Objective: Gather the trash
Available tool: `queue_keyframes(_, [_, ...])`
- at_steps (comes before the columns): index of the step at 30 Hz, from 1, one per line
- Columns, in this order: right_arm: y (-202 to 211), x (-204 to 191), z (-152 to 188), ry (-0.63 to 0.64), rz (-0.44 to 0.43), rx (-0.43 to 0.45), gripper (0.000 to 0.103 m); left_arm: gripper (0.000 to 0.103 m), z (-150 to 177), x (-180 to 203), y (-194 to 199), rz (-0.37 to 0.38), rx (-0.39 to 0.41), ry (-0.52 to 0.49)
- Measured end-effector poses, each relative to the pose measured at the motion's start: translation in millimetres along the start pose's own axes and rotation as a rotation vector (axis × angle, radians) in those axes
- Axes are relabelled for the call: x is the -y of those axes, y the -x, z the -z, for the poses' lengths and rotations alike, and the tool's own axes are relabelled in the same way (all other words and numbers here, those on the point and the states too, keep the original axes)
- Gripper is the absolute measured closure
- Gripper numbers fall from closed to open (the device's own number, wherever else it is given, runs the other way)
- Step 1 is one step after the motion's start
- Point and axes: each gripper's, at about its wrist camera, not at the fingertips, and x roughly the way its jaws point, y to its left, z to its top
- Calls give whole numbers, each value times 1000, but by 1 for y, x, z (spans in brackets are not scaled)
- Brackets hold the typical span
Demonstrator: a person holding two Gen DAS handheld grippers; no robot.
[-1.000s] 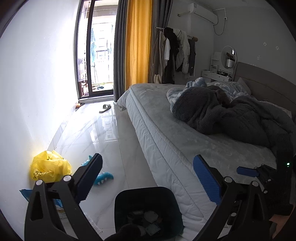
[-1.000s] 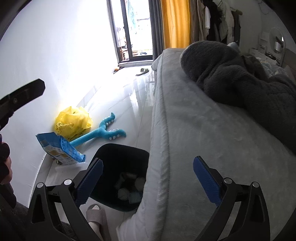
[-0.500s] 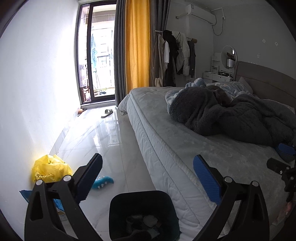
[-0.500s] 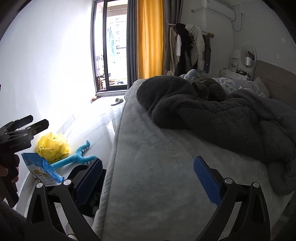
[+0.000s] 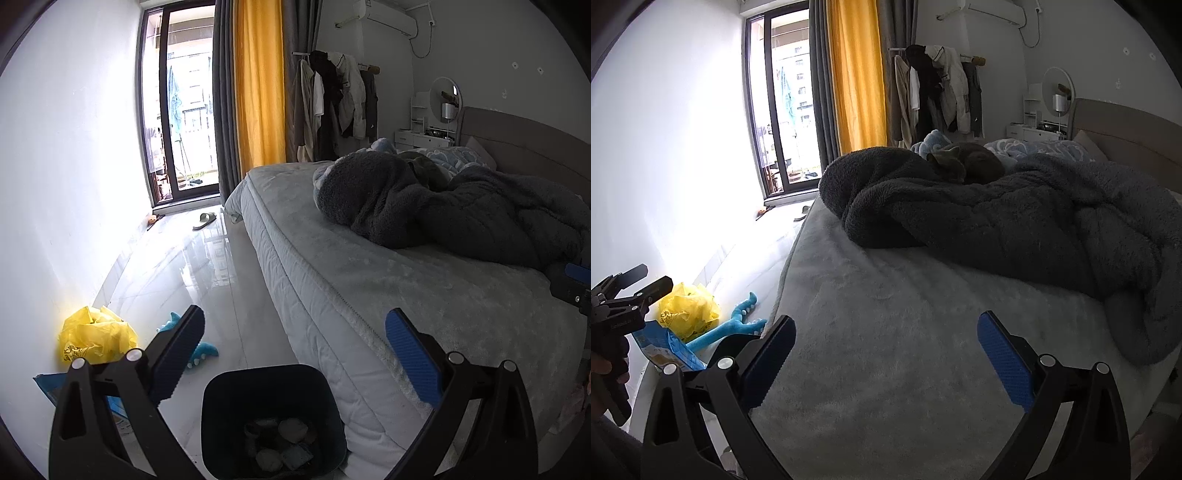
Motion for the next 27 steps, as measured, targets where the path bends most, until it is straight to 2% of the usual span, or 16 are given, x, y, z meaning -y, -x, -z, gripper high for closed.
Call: queue_keyframes(27, [5,-11,0,71,-28,19,3,3,-4,5,1,28,12,11])
